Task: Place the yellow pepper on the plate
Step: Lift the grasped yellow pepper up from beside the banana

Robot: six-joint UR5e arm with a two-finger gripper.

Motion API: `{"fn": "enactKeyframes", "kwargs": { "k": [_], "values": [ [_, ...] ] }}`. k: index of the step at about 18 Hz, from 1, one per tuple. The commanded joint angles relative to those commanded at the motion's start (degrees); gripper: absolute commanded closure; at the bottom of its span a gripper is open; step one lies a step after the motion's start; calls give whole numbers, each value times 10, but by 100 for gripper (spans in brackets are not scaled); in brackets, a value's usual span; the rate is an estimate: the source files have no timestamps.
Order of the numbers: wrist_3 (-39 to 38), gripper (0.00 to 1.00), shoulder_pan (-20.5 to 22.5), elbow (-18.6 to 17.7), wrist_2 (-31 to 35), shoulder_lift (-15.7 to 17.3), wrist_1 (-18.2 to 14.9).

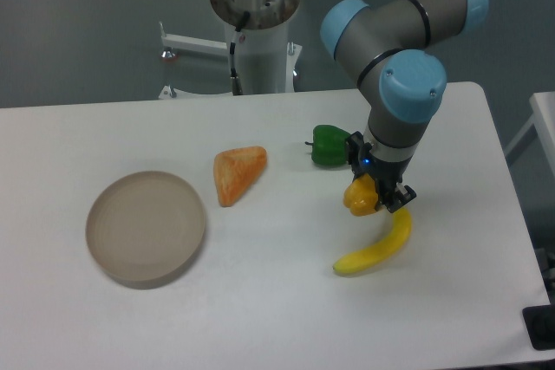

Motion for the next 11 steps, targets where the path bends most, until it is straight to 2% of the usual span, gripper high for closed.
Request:
{"fn": "enactKeyframes", "kwargs": {
  "k": [6, 8, 10, 11],
  "values": [
    [-3, 70, -3, 0, -1, 1, -1],
    [-18, 70, -13, -7, -31, 19, -10],
    [-51, 70, -53, -38, -34, 47, -6],
    [-75, 70, -67, -41, -34, 52, -6]
  ]
}}
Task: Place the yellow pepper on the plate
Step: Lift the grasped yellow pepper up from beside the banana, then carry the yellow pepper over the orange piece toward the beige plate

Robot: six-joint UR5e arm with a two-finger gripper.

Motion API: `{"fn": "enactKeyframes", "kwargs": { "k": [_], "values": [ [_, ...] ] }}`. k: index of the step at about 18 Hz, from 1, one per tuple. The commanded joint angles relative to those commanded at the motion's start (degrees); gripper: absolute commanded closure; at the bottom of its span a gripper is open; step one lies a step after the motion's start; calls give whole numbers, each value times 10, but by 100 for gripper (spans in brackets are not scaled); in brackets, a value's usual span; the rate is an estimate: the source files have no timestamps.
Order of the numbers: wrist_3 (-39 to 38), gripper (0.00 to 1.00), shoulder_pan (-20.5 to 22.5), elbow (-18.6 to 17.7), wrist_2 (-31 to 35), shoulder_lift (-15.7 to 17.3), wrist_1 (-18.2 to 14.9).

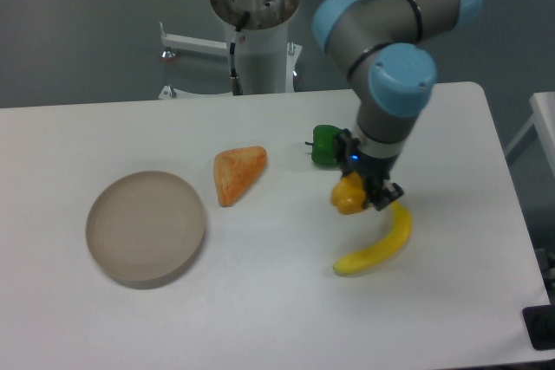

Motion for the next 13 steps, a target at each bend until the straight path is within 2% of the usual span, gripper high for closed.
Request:
{"fn": "enactKeyframes", "kwargs": {
  "k": [2, 5, 6, 8, 9, 13],
  "values": [
    [-50, 70, -36, -10, -3, 11, 0],
    [-126, 71, -84, -15, -6, 10, 3],
    [-149, 71, -102, -17, -6, 7, 12],
    [-209, 71, -156, -24, -6, -6, 60],
    [-227, 71, -170, -26, -5, -11, 68],
    [-261, 70, -226, -26, -5, -32, 71]
  ]
}}
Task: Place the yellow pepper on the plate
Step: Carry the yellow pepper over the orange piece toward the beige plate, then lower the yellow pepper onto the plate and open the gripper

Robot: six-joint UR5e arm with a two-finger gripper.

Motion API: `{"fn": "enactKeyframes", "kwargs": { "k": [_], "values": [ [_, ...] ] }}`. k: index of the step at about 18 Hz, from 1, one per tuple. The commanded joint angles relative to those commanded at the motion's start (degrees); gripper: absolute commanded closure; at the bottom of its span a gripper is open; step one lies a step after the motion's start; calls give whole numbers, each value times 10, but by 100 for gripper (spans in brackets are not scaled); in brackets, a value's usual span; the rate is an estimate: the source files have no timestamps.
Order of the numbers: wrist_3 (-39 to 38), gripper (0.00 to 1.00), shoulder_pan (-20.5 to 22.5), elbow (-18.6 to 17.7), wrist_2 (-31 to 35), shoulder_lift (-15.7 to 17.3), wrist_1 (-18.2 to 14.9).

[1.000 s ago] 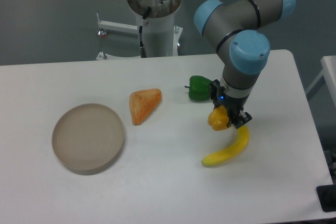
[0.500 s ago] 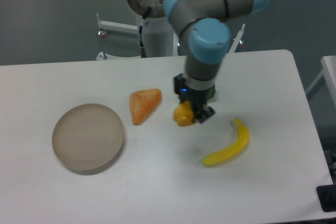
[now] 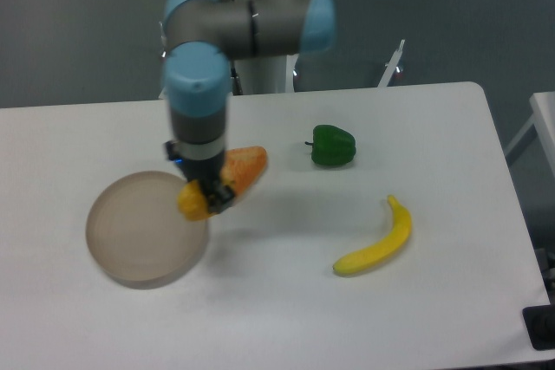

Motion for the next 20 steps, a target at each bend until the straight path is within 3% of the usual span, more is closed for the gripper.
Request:
{"fn": "enactKeyframes", "kwargs": {
  "k": [4, 10, 12, 13, 14, 20],
  "values": [
    [-25, 66, -39, 2, 0, -29, 1],
    [-26, 58, -52, 6, 1, -64, 6],
    [-26, 37, -53, 6, 3, -72, 28],
    [-25, 15, -54, 6, 7, -74, 39],
    [-25, 0, -56, 6, 13, -76, 50],
    [-20, 0, -56, 11, 50, -69, 55]
  ]
}}
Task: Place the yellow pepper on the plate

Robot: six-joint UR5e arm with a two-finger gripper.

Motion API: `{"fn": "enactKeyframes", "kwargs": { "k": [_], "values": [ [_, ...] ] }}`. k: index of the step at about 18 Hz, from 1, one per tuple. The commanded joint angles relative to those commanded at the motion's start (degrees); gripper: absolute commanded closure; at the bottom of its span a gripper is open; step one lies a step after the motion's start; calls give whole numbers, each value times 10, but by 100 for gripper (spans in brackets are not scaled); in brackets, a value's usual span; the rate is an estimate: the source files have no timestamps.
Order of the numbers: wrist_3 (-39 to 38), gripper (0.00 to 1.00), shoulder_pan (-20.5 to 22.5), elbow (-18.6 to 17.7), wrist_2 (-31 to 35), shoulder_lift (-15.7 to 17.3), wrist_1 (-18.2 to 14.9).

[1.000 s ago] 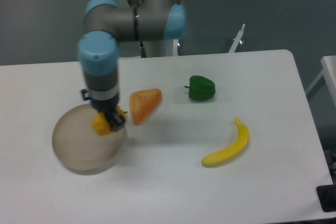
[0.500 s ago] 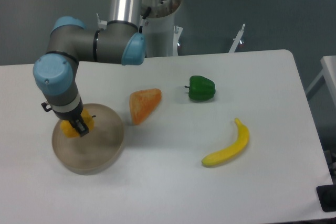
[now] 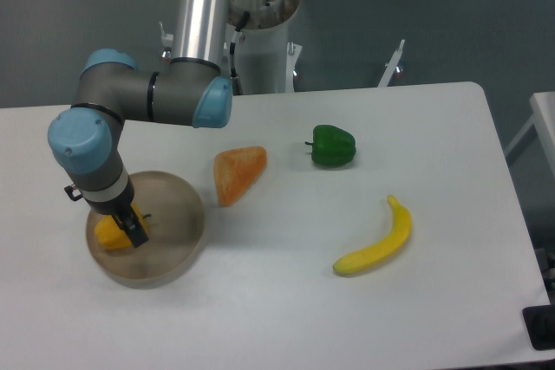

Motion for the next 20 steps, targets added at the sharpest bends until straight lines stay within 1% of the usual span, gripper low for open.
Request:
{"fn": "enactKeyframes", "kwargs": {
  "k": [3, 4, 7, 10, 13, 16, 20],
  "values": [
    [1, 0, 3, 5, 1, 15, -2],
    [3, 0, 9, 4, 2, 26, -2],
    [20, 0, 58, -7, 5, 68, -9],
    [67, 0, 103, -7, 4, 93, -10],
    [119, 0, 147, -3, 4, 101, -27],
    [176, 0, 185, -1, 4, 107, -66],
    [242, 0, 234, 2, 4, 107, -91]
  ]
}}
